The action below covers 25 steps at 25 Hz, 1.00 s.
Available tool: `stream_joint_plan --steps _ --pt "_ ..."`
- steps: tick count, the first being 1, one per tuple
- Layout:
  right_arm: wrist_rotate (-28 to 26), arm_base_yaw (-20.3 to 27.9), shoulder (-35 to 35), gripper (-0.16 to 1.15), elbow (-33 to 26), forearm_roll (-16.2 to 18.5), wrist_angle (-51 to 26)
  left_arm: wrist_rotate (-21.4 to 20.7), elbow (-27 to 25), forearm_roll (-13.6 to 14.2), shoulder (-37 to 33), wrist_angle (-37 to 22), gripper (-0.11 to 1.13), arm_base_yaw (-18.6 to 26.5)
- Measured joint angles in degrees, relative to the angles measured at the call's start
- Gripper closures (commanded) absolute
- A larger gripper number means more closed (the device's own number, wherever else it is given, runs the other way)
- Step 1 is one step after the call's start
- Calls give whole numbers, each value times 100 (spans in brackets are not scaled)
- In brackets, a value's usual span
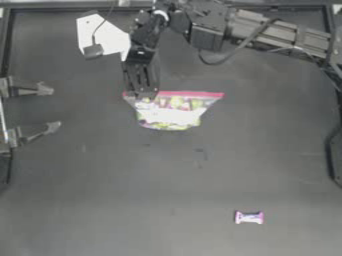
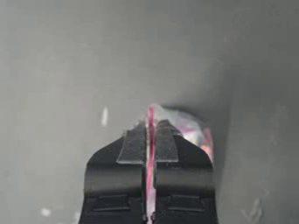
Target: Put candy in bag
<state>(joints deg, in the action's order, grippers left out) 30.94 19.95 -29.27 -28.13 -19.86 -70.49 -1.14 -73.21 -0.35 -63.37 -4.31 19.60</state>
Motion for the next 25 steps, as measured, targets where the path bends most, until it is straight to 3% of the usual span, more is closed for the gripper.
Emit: stream_joint_plan --steps 10,25 --pt "-18 -53 554 92 782 97 554 0 114 0 439 185 1 0" --pt "-79 -176 1257 92 1995 114 1556 -26 598 53 2074 1099 2 70"
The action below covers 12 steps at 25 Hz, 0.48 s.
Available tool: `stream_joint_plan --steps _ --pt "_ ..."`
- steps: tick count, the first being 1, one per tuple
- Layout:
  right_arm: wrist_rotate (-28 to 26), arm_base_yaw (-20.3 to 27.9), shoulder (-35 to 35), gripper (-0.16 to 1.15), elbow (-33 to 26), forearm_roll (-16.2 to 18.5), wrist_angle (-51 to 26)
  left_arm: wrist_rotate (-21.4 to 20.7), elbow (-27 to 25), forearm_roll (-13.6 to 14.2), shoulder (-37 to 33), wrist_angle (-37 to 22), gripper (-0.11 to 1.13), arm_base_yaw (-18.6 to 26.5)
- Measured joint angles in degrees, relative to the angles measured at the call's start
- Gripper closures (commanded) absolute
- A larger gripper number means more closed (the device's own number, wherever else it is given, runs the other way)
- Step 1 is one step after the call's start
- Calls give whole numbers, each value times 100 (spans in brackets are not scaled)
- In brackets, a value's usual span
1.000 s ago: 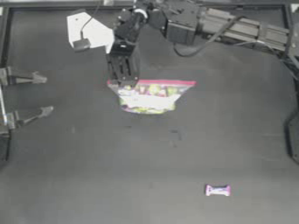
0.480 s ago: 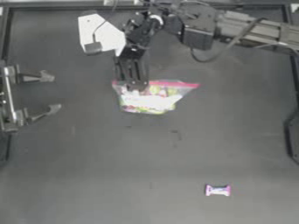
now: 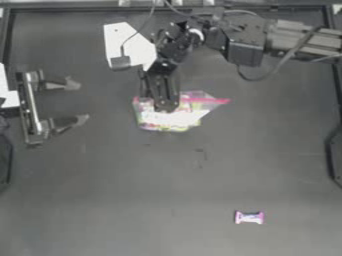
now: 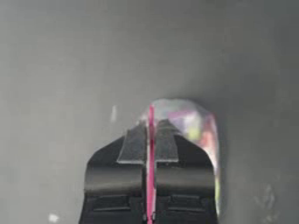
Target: Put candy in bag
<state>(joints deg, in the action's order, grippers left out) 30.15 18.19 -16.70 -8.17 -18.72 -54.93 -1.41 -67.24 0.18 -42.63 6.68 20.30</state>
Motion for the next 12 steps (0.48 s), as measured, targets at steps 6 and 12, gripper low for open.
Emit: stream_joint_plan --steps 6,12 --pt "0 0 97 92 158 0 211 -18 220 35 686 352 2 70" --pt "0 -9 97 92 158 -9 255 -123 457 53 1362 659 2 105"
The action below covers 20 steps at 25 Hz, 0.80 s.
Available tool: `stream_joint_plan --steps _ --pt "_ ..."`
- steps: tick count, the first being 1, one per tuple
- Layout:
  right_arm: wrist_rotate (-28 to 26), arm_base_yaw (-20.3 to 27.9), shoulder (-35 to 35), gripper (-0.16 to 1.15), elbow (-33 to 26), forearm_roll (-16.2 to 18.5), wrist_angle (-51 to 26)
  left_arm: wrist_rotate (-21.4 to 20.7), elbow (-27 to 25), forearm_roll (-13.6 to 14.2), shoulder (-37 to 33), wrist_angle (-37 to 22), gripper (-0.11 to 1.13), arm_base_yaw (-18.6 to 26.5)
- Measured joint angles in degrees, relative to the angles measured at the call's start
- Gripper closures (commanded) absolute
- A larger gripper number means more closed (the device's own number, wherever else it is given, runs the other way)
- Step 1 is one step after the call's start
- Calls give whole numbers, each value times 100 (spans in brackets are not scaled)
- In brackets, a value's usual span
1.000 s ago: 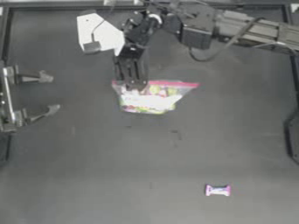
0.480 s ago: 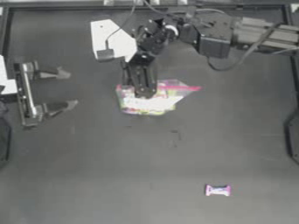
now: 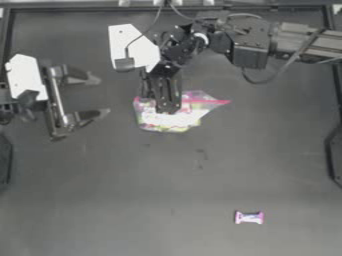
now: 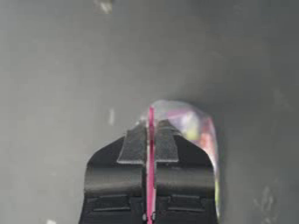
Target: Put candy in bag
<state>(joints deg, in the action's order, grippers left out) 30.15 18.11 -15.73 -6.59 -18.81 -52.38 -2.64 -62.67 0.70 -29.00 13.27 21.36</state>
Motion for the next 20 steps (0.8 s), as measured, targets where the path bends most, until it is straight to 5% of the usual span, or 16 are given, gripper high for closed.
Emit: stream_joint_plan --steps 20 --pt "44 9 0 92 9 18 26 -211 677 0 1116 141 0 -9"
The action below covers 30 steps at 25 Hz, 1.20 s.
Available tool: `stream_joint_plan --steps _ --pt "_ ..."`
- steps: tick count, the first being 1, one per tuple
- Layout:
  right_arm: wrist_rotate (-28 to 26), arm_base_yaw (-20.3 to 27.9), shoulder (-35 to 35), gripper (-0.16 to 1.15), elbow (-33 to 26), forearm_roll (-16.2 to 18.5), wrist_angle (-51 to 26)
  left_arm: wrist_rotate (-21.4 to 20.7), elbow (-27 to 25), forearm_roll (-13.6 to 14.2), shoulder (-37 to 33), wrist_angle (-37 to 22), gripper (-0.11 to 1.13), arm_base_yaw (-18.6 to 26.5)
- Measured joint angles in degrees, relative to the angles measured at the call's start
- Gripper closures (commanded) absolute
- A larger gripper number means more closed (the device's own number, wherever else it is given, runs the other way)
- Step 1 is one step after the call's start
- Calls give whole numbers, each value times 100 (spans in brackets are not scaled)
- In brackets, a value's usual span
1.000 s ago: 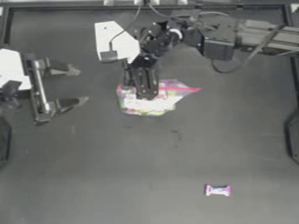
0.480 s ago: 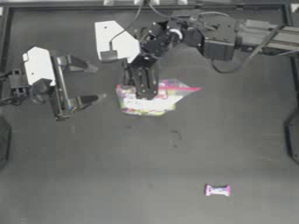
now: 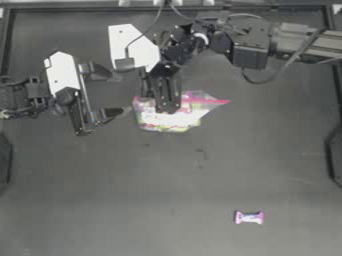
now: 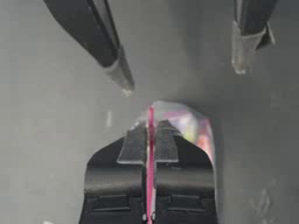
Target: Put candy in bag
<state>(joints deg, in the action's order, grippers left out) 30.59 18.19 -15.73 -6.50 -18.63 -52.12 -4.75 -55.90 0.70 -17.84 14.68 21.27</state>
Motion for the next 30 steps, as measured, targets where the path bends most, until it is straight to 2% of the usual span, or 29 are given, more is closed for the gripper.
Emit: stream_joint_plan --steps 20,30 --pt "9 -9 -9 92 0 0 141 35 167 0 404 563 2 -211" --pt "9 -9 0 92 9 0 167 44 211 -9 527 633 2 -316"
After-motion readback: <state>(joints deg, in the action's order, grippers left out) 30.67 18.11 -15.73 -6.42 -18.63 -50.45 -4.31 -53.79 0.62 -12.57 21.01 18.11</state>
